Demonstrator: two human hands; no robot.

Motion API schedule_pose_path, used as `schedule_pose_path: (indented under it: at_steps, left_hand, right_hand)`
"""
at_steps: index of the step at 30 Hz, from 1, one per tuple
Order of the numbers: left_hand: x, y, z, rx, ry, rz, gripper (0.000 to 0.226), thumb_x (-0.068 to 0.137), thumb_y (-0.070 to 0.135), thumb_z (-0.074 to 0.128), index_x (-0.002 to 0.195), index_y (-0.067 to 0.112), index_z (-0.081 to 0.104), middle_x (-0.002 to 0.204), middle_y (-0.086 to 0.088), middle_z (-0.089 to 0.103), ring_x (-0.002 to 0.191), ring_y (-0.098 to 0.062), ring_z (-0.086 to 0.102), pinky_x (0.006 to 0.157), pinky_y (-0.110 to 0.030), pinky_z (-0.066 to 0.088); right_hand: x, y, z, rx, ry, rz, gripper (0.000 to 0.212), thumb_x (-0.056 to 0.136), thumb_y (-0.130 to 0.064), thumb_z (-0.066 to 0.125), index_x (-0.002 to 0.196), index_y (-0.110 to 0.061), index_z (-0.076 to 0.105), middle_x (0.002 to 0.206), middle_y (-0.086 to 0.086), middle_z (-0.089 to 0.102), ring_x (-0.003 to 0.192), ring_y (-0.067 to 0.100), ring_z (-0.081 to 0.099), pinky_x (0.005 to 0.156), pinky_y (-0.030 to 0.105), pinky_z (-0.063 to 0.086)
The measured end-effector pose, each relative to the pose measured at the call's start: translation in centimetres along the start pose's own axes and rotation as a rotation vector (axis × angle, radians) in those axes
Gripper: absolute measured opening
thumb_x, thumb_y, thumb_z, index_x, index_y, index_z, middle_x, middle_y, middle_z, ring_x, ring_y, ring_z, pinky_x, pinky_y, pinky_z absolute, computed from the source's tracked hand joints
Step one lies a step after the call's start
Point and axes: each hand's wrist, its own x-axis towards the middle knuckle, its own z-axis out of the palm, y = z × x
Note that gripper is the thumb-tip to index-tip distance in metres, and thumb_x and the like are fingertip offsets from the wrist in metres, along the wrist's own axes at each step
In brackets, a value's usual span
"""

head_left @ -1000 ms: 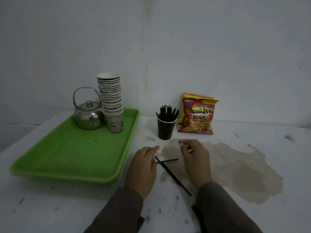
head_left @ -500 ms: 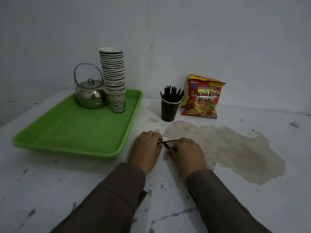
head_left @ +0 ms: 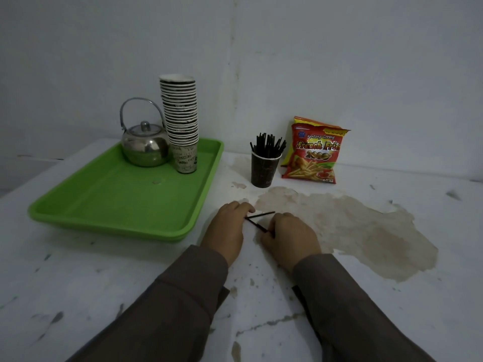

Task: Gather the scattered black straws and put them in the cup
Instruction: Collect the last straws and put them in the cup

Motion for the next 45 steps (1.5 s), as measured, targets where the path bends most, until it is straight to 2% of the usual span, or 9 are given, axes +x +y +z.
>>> schedule_pose_path:
  at_steps: [7,10,14,20,26,31,36,39,45]
  left_hand:
    - [0.3,0.2,-0.2,-0.084,0.060,0.001,0.067,0.077,-0.022,0.035,0.129,0.020,0.046,0.116,-0.006,0.049,0.104,-0.020,0.052,0.086,-0.026,0.043]
    - [0.2,0.4,-0.4,-0.157,0.080,0.014,0.070,0.079,-0.022,0.034,0.132,0.023,0.042,0.108,0.000,0.044,0.095,-0.014,0.050,0.079,-0.012,0.035]
    - [0.1,0.9,-1.0,-0.282,0.157,0.044,0.053,0.086,-0.010,0.036,0.126,0.022,0.047,0.095,0.005,0.042,0.082,0.005,0.049,0.073,-0.002,0.039]
    - [0.2,1.2,-1.1,-0.418,0.252,0.045,0.034,0.088,0.002,0.046,0.113,0.022,0.053,0.086,0.008,0.047,0.079,-0.002,0.052,0.070,-0.014,0.050]
    - [0.0,2.7,-1.2,-0.634,0.206,-0.057,0.042,0.085,0.000,0.054,0.120,0.024,0.055,0.082,0.006,0.053,0.080,-0.022,0.063,0.073,-0.035,0.056]
    - [0.9,3.5,-2.2,-0.759,0.248,-0.114,0.055,0.080,-0.001,0.059,0.128,0.023,0.046,0.076,0.006,0.058,0.072,-0.007,0.057,0.068,-0.013,0.050]
    - [4.7,3.9,-4.6,-0.753,0.287,-0.053,0.064,0.080,-0.005,0.057,0.131,0.029,0.040,0.078,-0.003,0.055,0.071,-0.009,0.053,0.064,-0.009,0.048]
    - [8.3,4.2,-6.5,-0.667,0.263,0.064,0.074,0.078,-0.005,0.058,0.134,0.037,0.034,0.076,0.002,0.050,0.065,0.000,0.050,0.064,-0.008,0.048]
    - [14.5,4.7,-8.5,-0.428,0.206,0.230,0.066,0.078,0.001,0.058,0.123,0.046,0.042,0.076,0.008,0.051,0.066,0.002,0.050,0.059,-0.005,0.044]
  right_hand:
    - [0.2,-0.3,-0.1,-0.049,-0.025,-0.059,0.025,0.088,-0.015,0.044,0.108,-0.008,0.057,0.107,0.011,0.059,0.097,0.026,0.055,0.085,0.035,0.048]
    - [0.4,-0.2,0.2,-0.086,-0.055,-0.085,0.029,0.089,-0.014,0.042,0.112,-0.009,0.059,0.109,0.012,0.058,0.098,0.026,0.055,0.087,0.035,0.048]
    - [0.9,0.5,-0.2,-0.026,-0.043,-0.049,0.026,0.089,-0.021,0.047,0.109,-0.014,0.062,0.107,0.007,0.058,0.096,0.023,0.054,0.085,0.031,0.047]
    - [1.0,1.1,-1.1,0.139,-0.020,0.001,0.023,0.089,-0.023,0.051,0.107,-0.016,0.062,0.107,0.006,0.060,0.094,0.020,0.056,0.086,0.030,0.048]
    - [0.7,0.8,-2.6,0.466,0.168,-0.079,0.004,0.088,-0.021,0.056,0.088,-0.022,0.060,0.081,-0.012,0.053,0.068,0.001,0.048,0.061,0.010,0.035]
    - [1.5,-0.1,-3.5,0.559,0.130,-0.099,0.004,0.086,-0.018,0.059,0.086,-0.017,0.062,0.088,0.003,0.066,0.082,0.015,0.059,0.077,0.026,0.047]
    - [4.3,0.3,-6.6,0.578,0.097,-0.156,0.031,0.089,-0.015,0.054,0.119,-0.015,0.057,0.097,-0.004,0.060,0.080,0.002,0.053,0.068,0.011,0.038]
    - [6.9,0.5,-10.0,0.590,0.109,-0.187,0.040,0.089,-0.013,0.054,0.128,-0.018,0.049,0.094,-0.006,0.059,0.083,0.011,0.059,0.061,0.013,0.041]
    - [11.8,0.1,-14.6,0.706,0.380,-0.199,0.061,0.086,-0.005,0.059,0.136,-0.028,0.035,0.084,0.001,0.059,0.065,0.010,0.061,0.049,0.009,0.050]
